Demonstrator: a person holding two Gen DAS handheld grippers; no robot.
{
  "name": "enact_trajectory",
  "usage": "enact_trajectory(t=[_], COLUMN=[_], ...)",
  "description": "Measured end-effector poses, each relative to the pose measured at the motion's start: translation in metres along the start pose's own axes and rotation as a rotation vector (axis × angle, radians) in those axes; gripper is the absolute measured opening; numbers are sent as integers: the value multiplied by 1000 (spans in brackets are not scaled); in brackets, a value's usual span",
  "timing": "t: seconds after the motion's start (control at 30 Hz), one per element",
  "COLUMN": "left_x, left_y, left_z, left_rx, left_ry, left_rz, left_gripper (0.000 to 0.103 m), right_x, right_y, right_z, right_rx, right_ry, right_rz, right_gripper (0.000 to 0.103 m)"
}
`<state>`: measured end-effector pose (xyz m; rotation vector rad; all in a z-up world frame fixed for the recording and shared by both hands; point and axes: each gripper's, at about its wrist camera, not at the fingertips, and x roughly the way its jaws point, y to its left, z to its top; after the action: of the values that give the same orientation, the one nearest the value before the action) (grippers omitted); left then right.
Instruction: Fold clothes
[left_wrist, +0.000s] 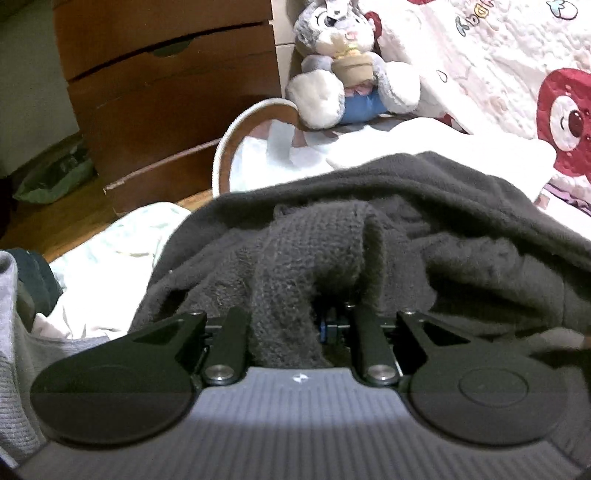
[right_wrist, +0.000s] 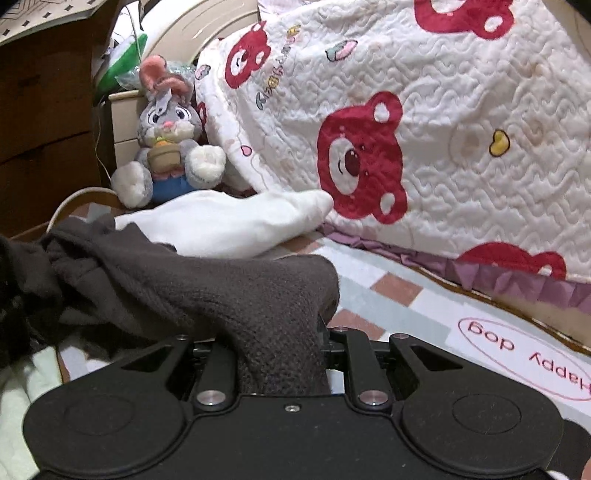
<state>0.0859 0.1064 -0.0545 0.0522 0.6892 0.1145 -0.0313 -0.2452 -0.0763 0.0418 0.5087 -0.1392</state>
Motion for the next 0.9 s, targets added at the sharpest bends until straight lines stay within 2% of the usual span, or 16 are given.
enact_trajectory(t=[0.13, 0.23, 0.33, 0.53, 0.67, 0.77, 0.9], left_x=[-25, -62, -101, -135, -153, -165, -184], left_y=[1, -6, -21, -41, -62, -85, -126], left_z=[11, 23, 27, 24, 37, 51, 68], left_rx=[26, 101, 169, 236, 279, 294, 316], left_ry=[-92, -183, -266, -300, -334, -359, -423], left_rz=[-1, 6, 26, -126, -245, -343, -418], left_gripper=[13, 13, 13, 11, 7, 7, 7], right_x=[-3, -26, -59, -124, -168, -210, -274], right_y=[-16, -28, -53, -103, -136, -165, -201], right_z=[11, 33, 27, 13, 4, -2, 0], right_rx=[101, 84, 107, 155, 188, 231, 242], right_ry=[-57, -144, -143, -140, -137, -145, -197], right_rz=[-24, -73, -112, -192, -244, -320, -447], right_gripper=[19, 19, 19, 19, 19, 19, 19])
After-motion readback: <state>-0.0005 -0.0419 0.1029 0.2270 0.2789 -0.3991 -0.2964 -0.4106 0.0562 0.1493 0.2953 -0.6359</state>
